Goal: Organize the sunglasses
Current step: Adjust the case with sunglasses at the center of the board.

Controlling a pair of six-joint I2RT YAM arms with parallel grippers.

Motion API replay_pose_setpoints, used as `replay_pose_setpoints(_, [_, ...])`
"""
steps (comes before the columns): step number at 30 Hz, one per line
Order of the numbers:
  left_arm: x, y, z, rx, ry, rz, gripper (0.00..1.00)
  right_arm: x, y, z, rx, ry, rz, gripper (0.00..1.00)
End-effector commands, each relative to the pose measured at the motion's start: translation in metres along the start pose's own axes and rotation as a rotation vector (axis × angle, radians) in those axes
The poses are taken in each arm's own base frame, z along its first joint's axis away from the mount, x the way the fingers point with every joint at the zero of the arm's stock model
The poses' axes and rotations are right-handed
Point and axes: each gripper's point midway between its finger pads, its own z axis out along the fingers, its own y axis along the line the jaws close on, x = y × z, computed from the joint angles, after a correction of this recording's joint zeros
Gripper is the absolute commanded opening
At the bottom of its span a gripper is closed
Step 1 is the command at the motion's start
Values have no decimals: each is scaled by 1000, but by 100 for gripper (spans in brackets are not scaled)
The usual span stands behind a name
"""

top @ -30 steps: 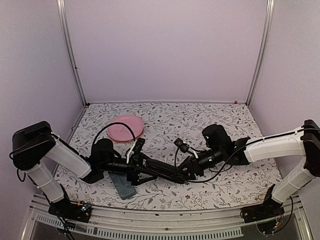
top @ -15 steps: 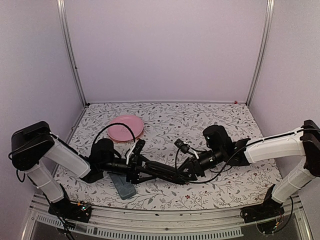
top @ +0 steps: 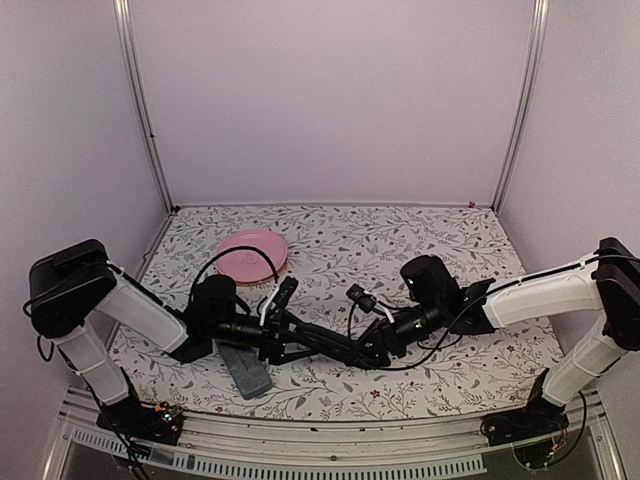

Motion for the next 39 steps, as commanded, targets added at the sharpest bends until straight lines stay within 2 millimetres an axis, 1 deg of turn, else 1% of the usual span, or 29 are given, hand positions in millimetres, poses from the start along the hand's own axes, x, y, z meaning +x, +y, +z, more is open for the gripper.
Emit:
replay_pose_setpoints(1, [-23,9,8,-40,-44,-5,5,-13,1,0,53,-29,-60,80])
replay_pose_setpoints(3, [-20,14,10,-58,-19,-21,0,-16,2,-4,84,-35,-85,85])
replay_pose_setpoints(6, [-18,16,11,-67,-1,-40,0,-19,0,-7,150,-27,-119,90])
replay_pose_setpoints(11, [-14,28,16,-110,36,-109,0,-20,-6,-4,313,4,-200,90])
replay_pose_setpoints(14, [-12,31,19,-107,51,-157,0,-19,-7,3,405,38,-257,89])
replay_pose_setpoints(15, [-12,31,19,-103,53,-171,0,-17,-8,6,439,55,-279,87])
replay_pose_setpoints(16, [-12,32,20,-99,55,-187,0,-20,-11,7,496,58,-299,86])
replay_pose_setpoints(17, [-10,32,21,-97,62,-197,0,-20,-14,9,533,69,-312,82])
replay_pose_setpoints(21, [-3,38,22,-121,93,-227,0,-18,-24,13,635,98,-340,65])
replay_pose_setpoints(27, [7,48,21,-152,128,-264,0,-20,-29,12,705,91,-366,47])
replay_pose_setpoints(29, [9,49,20,-154,131,-271,1,-19,-31,11,712,90,-366,43])
replay_pose_setpoints(31, [10,51,18,-157,132,-274,9,-16,-33,11,716,94,-362,43])
replay_pose_setpoints(36, [10,52,11,-186,130,-255,44,-8,-45,10,739,116,-335,44])
replay_pose_setpoints(39, [13,55,3,-218,130,-244,63,-5,-55,4,745,116,-292,45])
